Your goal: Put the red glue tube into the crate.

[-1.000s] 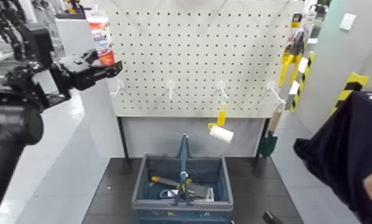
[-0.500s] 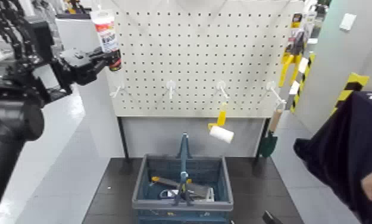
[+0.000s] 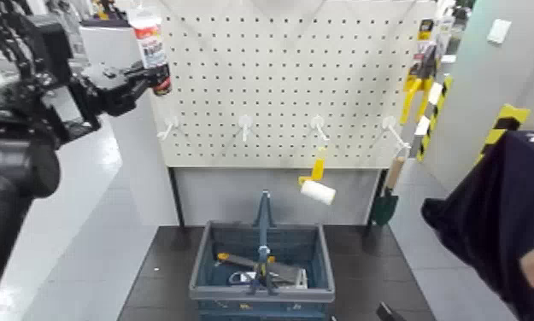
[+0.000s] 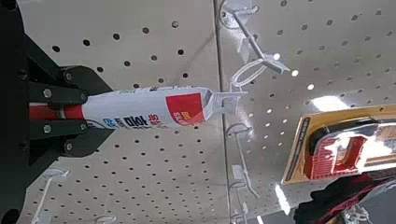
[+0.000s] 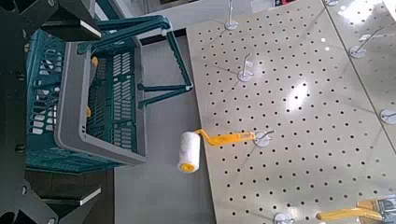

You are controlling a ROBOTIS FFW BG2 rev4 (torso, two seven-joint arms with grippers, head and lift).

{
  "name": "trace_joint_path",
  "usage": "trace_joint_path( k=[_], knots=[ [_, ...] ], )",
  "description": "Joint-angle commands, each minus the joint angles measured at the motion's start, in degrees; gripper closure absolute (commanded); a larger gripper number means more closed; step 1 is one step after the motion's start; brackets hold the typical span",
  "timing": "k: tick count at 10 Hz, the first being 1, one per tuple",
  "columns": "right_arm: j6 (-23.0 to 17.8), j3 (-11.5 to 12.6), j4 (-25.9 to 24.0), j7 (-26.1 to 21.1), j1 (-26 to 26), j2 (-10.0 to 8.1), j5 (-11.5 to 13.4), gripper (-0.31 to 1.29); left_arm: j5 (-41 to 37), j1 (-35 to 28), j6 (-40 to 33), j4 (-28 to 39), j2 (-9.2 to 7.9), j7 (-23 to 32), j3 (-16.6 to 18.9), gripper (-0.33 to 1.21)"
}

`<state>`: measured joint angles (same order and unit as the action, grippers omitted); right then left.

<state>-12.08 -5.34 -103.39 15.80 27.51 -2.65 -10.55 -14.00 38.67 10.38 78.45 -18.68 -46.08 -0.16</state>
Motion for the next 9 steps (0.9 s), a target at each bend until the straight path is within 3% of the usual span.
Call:
trace_joint_path(
  k=[1,4,9],
  knots=[
    [0.0,0.2,-0.1,0.0,0.1,0.02,0.0,0.15,-0.9,-1.1,0.6,7.0,0.31,0.3,-0.5,1.07],
    [0.2,0.4,-0.2,0.0,0.4,0.28,0.3,0.15,-1.6,-3.8,4.0,18.7,1.37,0.7,-0.4,1.07],
    [0.6,0.3,-0.6,0.0,0.4,0.28,0.7,0.15,-4.2,-12.3,8.5,24.0,4.97,2.8,-2.6,1.07]
  ],
)
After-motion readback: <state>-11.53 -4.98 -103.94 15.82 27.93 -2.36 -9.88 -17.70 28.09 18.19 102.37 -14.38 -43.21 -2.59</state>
